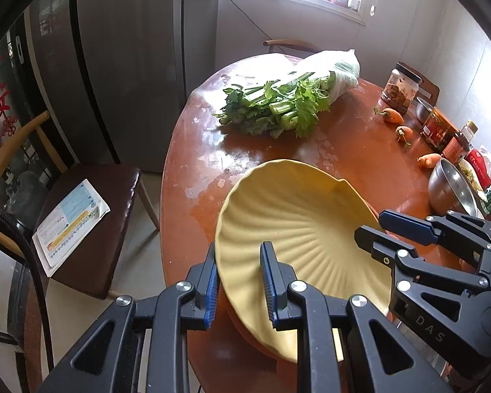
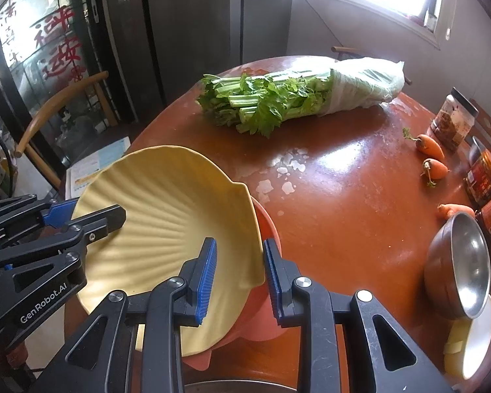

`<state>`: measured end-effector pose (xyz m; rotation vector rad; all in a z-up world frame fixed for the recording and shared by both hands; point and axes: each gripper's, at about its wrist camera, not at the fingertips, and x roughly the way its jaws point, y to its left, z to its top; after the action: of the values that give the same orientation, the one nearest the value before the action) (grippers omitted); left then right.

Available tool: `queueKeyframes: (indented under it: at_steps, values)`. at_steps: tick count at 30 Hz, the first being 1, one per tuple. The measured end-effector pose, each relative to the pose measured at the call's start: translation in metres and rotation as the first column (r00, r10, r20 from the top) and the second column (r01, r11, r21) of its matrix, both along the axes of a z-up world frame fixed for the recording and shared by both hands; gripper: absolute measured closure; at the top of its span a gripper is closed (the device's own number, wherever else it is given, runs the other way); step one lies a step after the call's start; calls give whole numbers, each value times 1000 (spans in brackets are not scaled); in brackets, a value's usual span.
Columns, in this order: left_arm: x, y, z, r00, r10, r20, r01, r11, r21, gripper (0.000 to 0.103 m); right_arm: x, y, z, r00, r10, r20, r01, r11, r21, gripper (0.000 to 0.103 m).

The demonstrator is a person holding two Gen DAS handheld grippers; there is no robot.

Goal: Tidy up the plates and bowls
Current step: 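Carry the yellow shell plate over the pink bowl and lower it in, then open the right gripper and withdraw from the stacked plate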

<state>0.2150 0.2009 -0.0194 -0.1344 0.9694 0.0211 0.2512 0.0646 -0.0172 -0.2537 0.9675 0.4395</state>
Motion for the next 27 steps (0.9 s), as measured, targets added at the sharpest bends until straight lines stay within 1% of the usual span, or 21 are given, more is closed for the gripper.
queueKeyframes:
  at_steps: [4,7,12,13,14,15,16,17,22,27]
  values:
    - [-1,0,0,1000,3,1,-3,1000,-1,80,1,-2,-1,1000,0,-9,0,1000,2,73]
    - [-3,-3,0,1000,-8,8,8,1000,17,79,0,-4,-1,1000,-7,-9,7,1000,9,73]
    - [-8,-7,4,999,-17,32,16,999,28,77,0,-12,3,1000,-22,-18,23,999,47,72]
    - [-9,-8,5,999,-18,36,16,999,37,73,-1,-14,5,1000,-22,-14,23,998,53,72]
    - [-10,-8,6,999,-14,40,13,999,44,66,-2,-15,6,1000,-25,-12,26,998,57,71]
    - [-10,-10,8,999,-14,46,12,999,49,62,-3,-16,7,1000,-27,-13,28,998,58,71]
    - [-11,-11,9,999,-17,51,15,998,53,56,-4,-19,9,999,-32,-12,32,997,63,70]
    - [-12,-12,11,998,-20,60,16,998,57,52,-5,-21,10,999,-35,-11,36,997,68,69]
    - [-17,-16,19,996,-12,86,4,996,93,48,-12,-35,17,998,-57,-5,57,994,91,62]
    - [-23,-19,27,994,-10,107,1,996,86,47,-17,-51,23,996,-92,-5,92,989,117,60]
